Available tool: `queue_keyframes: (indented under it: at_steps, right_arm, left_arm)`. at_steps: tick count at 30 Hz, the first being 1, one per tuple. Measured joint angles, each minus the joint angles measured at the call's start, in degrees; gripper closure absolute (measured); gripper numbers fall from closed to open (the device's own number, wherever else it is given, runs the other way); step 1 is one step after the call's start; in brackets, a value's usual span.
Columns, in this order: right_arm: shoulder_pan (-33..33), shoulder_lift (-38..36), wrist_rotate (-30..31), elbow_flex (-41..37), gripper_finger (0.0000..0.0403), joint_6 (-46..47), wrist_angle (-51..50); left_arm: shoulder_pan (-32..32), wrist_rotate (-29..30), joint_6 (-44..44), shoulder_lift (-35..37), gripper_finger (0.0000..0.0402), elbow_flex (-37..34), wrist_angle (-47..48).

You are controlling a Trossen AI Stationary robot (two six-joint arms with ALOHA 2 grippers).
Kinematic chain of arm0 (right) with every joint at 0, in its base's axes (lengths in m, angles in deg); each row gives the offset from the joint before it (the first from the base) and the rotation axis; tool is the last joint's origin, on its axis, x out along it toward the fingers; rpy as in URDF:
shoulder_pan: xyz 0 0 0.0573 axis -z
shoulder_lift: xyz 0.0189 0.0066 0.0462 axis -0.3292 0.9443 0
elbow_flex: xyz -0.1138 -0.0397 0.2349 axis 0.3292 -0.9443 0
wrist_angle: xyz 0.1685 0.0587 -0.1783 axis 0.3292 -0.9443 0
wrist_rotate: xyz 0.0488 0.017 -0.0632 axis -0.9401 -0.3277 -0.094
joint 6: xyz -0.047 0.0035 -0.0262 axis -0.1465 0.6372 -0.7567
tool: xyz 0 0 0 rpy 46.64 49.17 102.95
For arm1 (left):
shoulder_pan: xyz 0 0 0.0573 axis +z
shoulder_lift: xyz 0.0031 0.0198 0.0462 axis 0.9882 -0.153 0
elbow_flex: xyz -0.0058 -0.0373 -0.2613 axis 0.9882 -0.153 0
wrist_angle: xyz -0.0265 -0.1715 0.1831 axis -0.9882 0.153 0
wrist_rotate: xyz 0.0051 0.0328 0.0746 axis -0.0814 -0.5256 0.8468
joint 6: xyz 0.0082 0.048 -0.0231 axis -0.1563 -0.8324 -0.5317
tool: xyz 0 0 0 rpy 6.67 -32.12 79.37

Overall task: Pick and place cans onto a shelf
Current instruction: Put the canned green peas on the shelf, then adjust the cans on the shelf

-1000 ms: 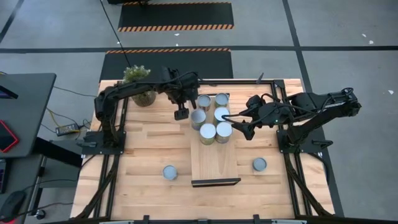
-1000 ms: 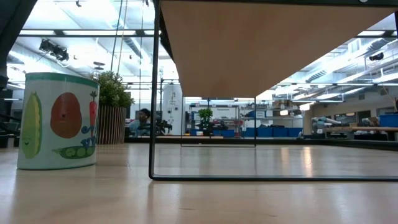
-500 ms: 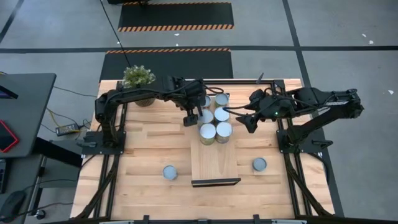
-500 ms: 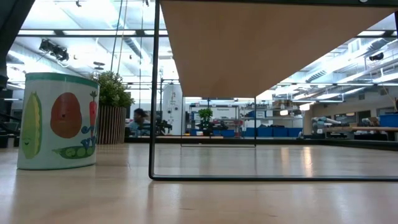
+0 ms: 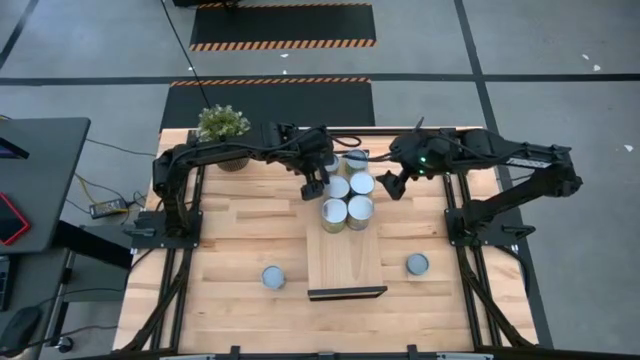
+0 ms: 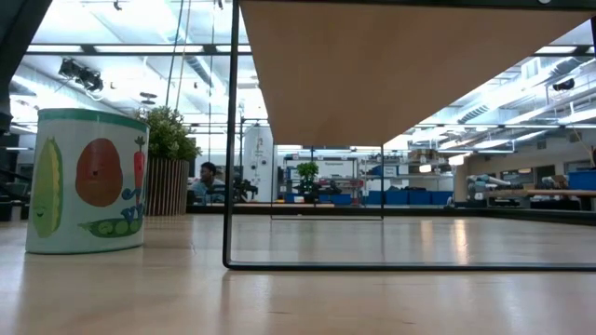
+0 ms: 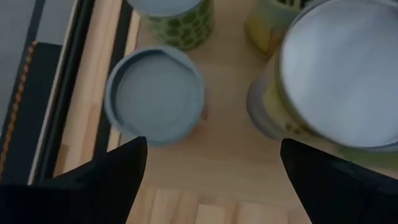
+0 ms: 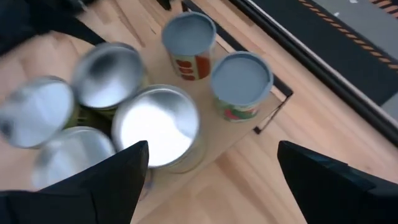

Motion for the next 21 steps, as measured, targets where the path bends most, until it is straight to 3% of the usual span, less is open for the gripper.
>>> queue_keyframes:
  at_steps: [10,21]
  right_arm:
    - [10.7,1.8,-2.6,-2.2,0.0039,-6.6,-1.8]
    - [13.4,1.8,-11.1,-13.4,0.0039,-6.9,11.0]
  left_arm:
    - [0.0,3.8,1.5,0.0,0.0026,0.0,4.5]
    - [0.1,3.9,1.8,0.0,0.0026,0.0,4.2]
